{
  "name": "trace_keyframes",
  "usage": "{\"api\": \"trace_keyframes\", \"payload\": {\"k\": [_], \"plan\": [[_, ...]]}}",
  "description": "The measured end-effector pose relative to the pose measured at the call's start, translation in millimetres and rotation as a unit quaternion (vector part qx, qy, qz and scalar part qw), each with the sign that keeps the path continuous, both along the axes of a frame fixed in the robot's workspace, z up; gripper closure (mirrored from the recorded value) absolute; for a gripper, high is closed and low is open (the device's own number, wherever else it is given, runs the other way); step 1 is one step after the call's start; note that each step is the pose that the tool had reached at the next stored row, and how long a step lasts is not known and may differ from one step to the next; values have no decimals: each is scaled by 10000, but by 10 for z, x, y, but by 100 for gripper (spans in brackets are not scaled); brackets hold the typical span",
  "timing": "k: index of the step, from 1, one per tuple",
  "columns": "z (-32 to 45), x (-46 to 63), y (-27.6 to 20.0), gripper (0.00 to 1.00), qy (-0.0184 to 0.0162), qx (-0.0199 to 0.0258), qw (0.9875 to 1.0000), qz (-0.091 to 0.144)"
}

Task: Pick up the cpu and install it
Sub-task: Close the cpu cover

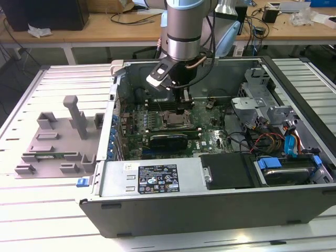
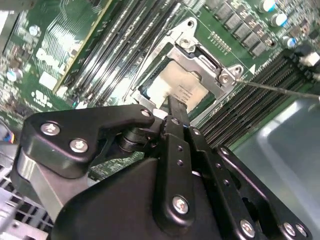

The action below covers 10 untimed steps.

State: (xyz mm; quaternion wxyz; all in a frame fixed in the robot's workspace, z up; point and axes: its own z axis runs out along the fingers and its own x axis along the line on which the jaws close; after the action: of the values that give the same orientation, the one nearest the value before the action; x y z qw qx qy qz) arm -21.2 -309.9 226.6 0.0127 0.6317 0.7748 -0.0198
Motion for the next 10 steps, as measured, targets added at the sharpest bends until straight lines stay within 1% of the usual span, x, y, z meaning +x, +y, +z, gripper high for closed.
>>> {"api": "trace_keyframes", "payload": {"k": [1, 2, 4, 5, 6, 7, 8, 10], "plan": [[0, 0, 0, 89, 0, -4, 9999, 166], [0, 0, 0, 89, 0, -8, 9994, 343], [-1, 0, 0, 89, 0, -13, 9986, 528], [-1, 0, 0, 89, 0, -16, 9978, 665], [-2, 0, 0, 89, 0, -21, 9958, 917], [-2, 0, 0, 89, 0, -23, 9950, 1001], [-2, 0, 0, 89, 0, -27, 9935, 1139], [-3, 0, 0, 89, 0, -30, 9910, 1337]]}}
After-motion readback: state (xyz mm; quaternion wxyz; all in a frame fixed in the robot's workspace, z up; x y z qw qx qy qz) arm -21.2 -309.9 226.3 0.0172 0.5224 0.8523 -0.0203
